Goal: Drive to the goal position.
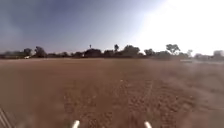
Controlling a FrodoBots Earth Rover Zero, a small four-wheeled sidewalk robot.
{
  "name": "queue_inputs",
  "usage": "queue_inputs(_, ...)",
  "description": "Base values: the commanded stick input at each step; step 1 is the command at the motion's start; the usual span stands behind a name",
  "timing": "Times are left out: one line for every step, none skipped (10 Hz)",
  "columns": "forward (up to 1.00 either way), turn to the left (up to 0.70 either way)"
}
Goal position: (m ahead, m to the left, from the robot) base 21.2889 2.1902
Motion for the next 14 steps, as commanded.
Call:
queue_inputs(1.00,-0.07)
queue_inputs(1.00,-0.33)
queue_inputs(1.00,-0.35)
queue_inputs(1.00,-0.12)
queue_inputs(1.00,0.00)
queue_inputs(1.00,0.00)
queue_inputs(1.00,0.00)
queue_inputs(1.00,0.00)
queue_inputs(1.00,0.00)
queue_inputs(1.00,0.00)
queue_inputs(1.00,0.00)
queue_inputs(1.00,0.00)
queue_inputs(1.00,0.00)
queue_inputs(1.00,0.00)
